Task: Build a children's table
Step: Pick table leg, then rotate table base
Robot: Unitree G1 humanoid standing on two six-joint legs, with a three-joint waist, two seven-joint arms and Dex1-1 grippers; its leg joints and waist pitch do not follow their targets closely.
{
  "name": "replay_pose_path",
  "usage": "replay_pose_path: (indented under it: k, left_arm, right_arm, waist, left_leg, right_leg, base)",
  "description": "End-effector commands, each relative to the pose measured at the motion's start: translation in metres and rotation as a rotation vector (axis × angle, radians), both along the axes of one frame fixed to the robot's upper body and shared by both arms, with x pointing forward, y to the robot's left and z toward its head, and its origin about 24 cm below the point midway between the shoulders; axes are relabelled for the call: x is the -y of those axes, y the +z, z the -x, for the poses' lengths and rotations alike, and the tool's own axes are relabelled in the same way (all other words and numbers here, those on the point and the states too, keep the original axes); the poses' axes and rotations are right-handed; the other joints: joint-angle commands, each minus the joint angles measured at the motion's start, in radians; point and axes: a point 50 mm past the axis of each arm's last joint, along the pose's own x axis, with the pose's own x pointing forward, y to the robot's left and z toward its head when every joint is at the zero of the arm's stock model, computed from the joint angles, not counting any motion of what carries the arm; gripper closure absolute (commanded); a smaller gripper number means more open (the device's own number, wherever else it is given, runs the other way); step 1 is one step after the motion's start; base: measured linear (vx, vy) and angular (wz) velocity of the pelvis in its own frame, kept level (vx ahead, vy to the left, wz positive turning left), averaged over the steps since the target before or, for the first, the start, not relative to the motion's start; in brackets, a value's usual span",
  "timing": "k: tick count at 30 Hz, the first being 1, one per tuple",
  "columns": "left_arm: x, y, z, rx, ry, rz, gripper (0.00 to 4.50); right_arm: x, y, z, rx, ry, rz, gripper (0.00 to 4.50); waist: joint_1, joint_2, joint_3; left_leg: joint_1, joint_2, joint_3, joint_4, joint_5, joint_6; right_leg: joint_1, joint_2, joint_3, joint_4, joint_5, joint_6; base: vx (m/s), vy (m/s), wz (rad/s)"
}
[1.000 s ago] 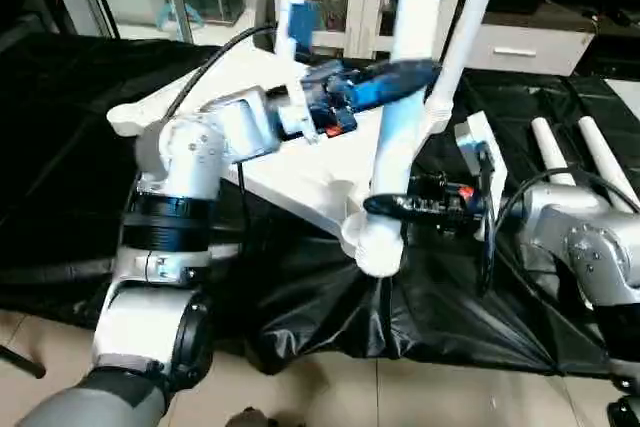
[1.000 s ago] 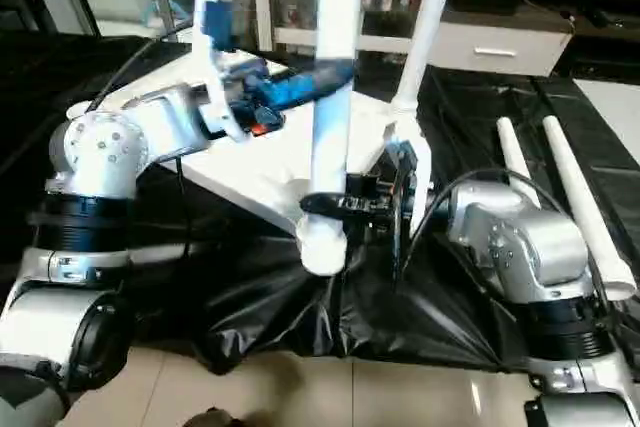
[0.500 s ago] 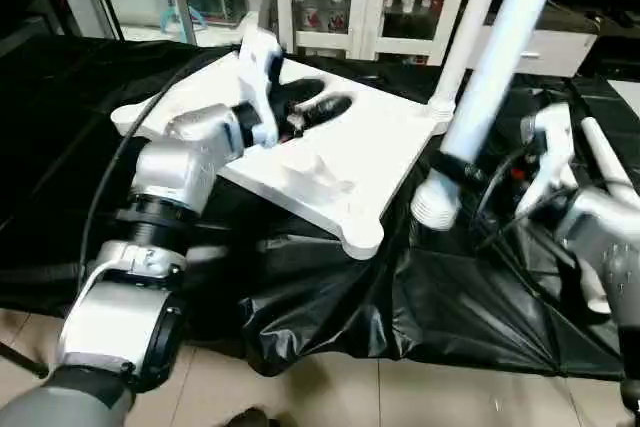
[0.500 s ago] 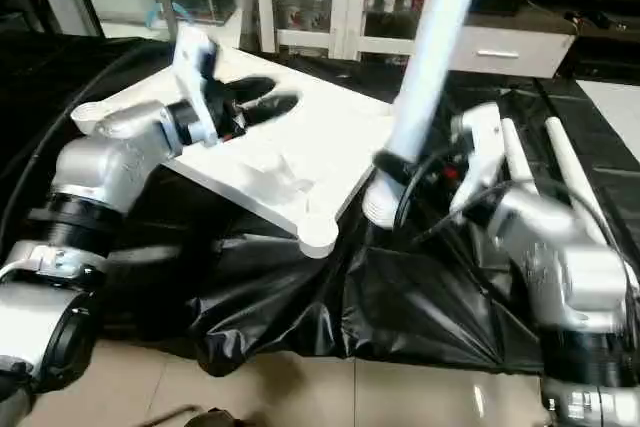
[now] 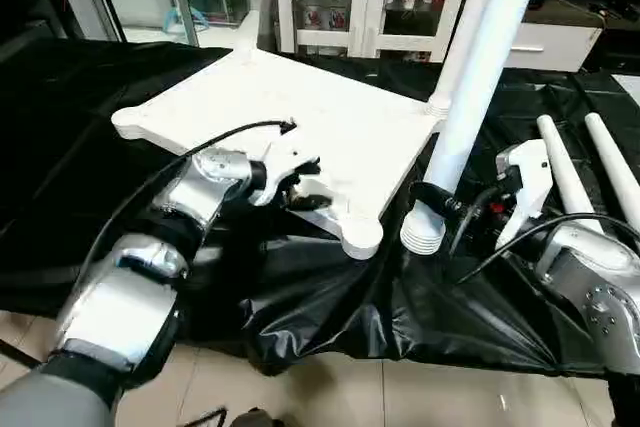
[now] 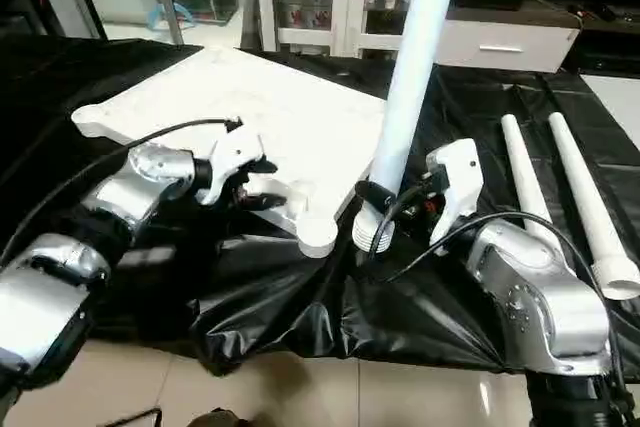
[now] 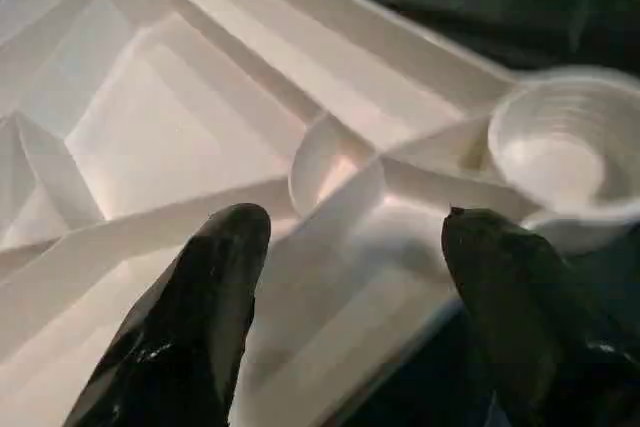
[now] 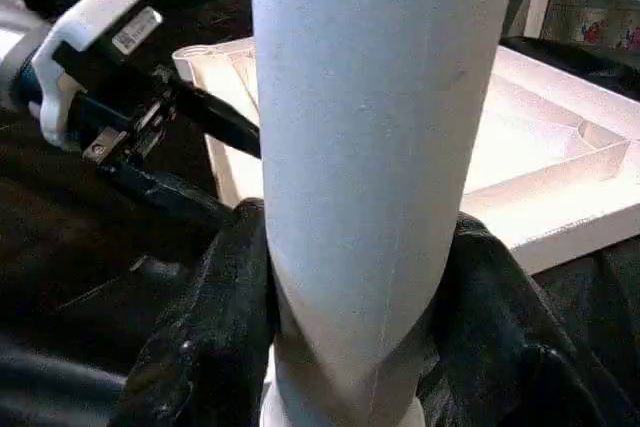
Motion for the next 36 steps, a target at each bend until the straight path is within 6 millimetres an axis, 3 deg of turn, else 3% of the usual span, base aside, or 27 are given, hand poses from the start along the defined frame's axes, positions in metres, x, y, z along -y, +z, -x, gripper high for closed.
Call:
replay_pose_path:
  k: [1, 10, 19, 20, 36]
  left_arm:
    - [-0.001, -0.001, 0.0, -0.001, -0.042, -0.074, 1.2]
    - [0.01, -0.014, 0.004, -0.042, -0.087, -0.124, 1.2]
    - [0.013, -0.02, 0.003, -0.009, -0.045, -0.125, 1.2]
    - [0.013, -0.021, 0.003, -0.007, -0.035, -0.135, 1.38]
    - [0.01, -0.032, 0.006, -0.057, -0.028, -0.216, 2.51]
  right_arm:
    - [0.001, 0.006, 0.003, 0.016, 0.005, 0.001, 2.7]
    - [0.002, 0.003, 0.009, -0.005, 0.023, 0.013, 2.7]
    - [0.005, 0.004, 0.012, -0.011, 0.02, 0.026, 2.7]
    - [0.004, 0.004, 0.012, -0.012, 0.022, 0.026, 2.7]
    - [0.001, 0.005, 0.013, -0.022, 0.066, 0.037, 2.7]
  waist:
    - [-0.006, 0.003, -0.079]
    - [-0.008, 0.006, -0.082]
    - [-0.013, 0.007, -0.08]
    - [-0.013, 0.003, -0.081]
    - [-0.031, 0.003, -0.077]
  left_leg:
    - [0.028, 0.047, -0.03, -0.083, -0.286, -0.028]
    - [0.025, 0.047, -0.029, -0.078, -0.27, -0.013]
    - [0.024, 0.045, -0.029, -0.076, -0.271, 0.003]
    - [0.023, 0.045, -0.029, -0.076, -0.265, 0.005]
    - [0.023, 0.045, -0.03, -0.08, -0.278, 0.013]
  right_leg:
    - [0.052, -0.062, 0.04, -0.078, -0.261, -0.186]
    - [0.057, -0.064, 0.04, -0.077, -0.229, -0.214]
    - [0.056, -0.063, 0.038, -0.085, -0.29, -0.193]
    - [0.057, -0.063, 0.038, -0.085, -0.293, -0.19]
    - [0.053, -0.063, 0.037, -0.094, -0.33, -0.181]
  base:
    - [0.0, 0.0, 0.0]
    - [0.0, 0.0, 0.0]
    - [0.0, 0.0, 0.0]
    - [0.0, 0.0, 0.0]
    - [0.0, 0.0, 0.0]
